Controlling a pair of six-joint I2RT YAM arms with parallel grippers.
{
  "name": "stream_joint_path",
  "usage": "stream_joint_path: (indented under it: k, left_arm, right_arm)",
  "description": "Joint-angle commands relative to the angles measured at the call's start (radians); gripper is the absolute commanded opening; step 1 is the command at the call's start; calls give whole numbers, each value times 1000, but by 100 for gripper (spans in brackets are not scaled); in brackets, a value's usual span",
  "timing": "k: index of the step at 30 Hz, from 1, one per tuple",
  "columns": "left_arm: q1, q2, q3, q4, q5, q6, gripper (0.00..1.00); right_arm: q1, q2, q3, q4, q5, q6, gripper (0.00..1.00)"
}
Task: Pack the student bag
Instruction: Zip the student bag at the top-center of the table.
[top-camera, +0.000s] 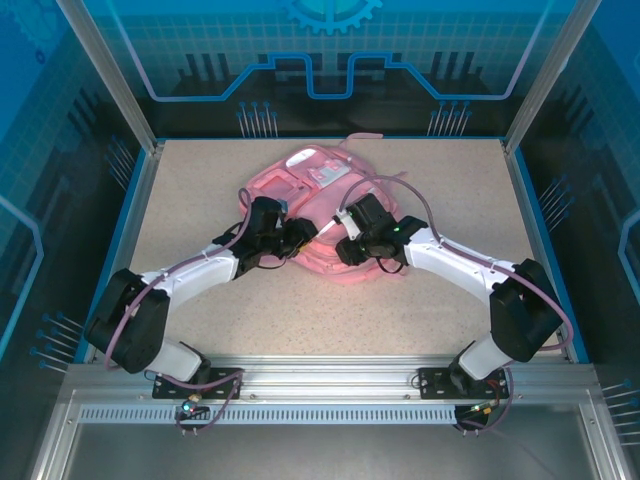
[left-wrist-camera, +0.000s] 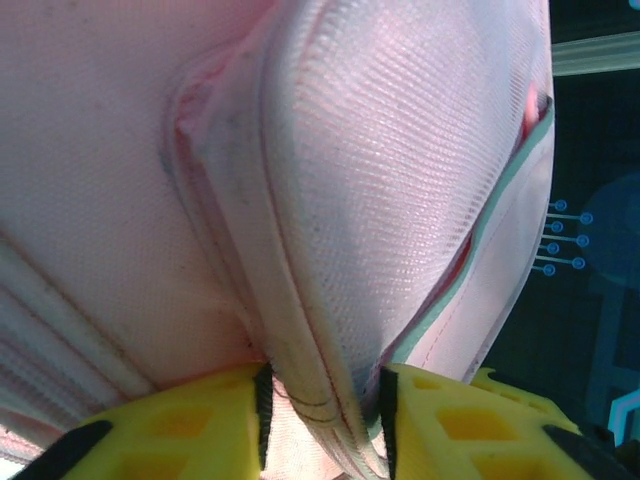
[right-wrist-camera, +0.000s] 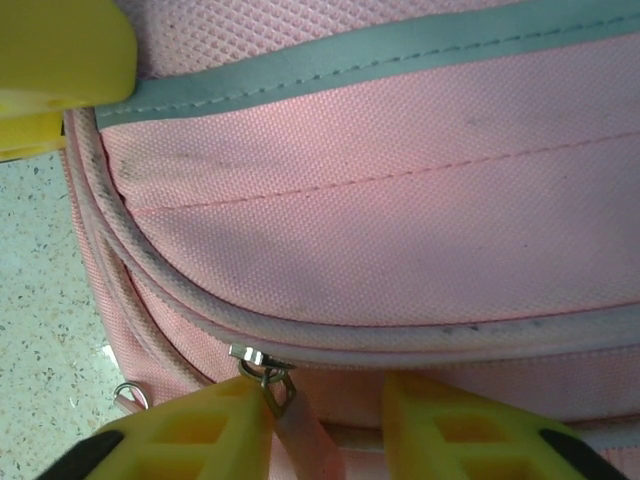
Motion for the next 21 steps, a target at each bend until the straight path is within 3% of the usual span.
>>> stream_joint_path:
  k: [1, 5, 8, 16, 21]
  left_arm:
    - [5, 12, 19, -21, -36, 17, 25]
    - [8, 8, 26, -62, -65, 52, 8]
    - [23, 1, 23, -92, -76, 82, 0]
    - [83, -51, -7, -149, -62, 147, 0]
    - [154, -106, -5, -224, -48, 211, 0]
  right_arm:
    - [-7, 27, 15, -31, 10, -4, 26]
    - [-13, 20, 15, -49, 108, 2, 12]
    - [-47, -4, 7, -65, 178, -2, 10]
    - [-195, 4, 53, -80, 205, -9, 7]
    - [-168, 52, 120, -63, 34, -61, 0]
